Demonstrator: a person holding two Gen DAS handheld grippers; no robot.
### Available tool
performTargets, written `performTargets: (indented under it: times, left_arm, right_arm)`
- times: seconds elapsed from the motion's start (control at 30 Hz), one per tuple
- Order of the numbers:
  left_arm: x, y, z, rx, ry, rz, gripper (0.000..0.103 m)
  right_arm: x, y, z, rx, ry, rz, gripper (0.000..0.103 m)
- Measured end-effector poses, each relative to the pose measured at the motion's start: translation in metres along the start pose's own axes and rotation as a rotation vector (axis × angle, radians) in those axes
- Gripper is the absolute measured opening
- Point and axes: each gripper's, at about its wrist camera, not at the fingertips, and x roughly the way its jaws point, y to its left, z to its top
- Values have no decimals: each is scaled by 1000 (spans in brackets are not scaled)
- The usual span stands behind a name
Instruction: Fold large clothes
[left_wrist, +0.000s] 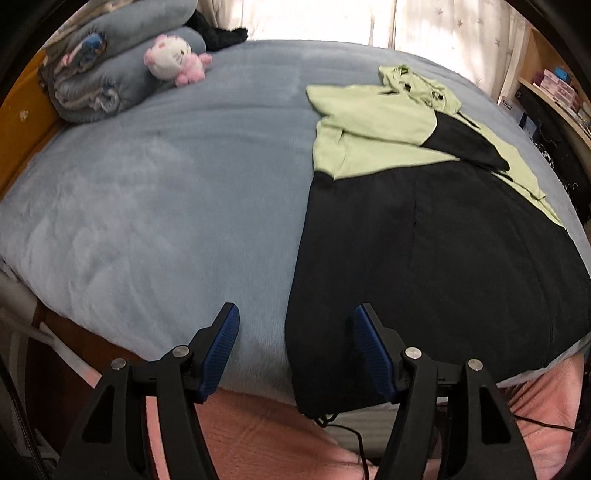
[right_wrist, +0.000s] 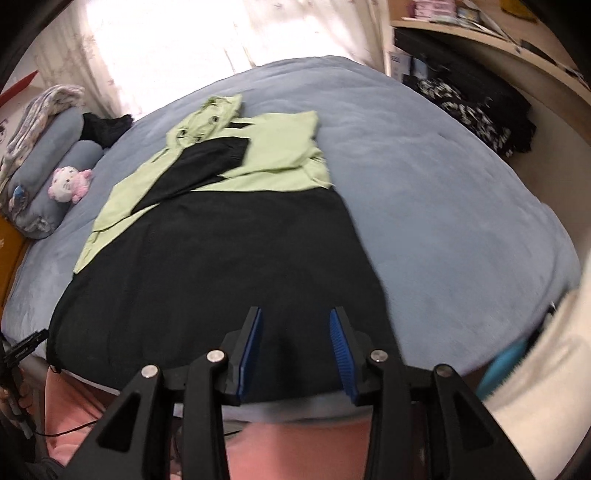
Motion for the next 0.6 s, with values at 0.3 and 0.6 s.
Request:
performTargets:
  times: [0.3,0.6]
  left_arm:
    - [22,10,1,-29,39,-89,67]
    - [36,11,2,-50,46,-150,81]
  right_arm:
    - [16,-47,1,130,22,-3,38]
    - [43,-68,4,197,76,50,38]
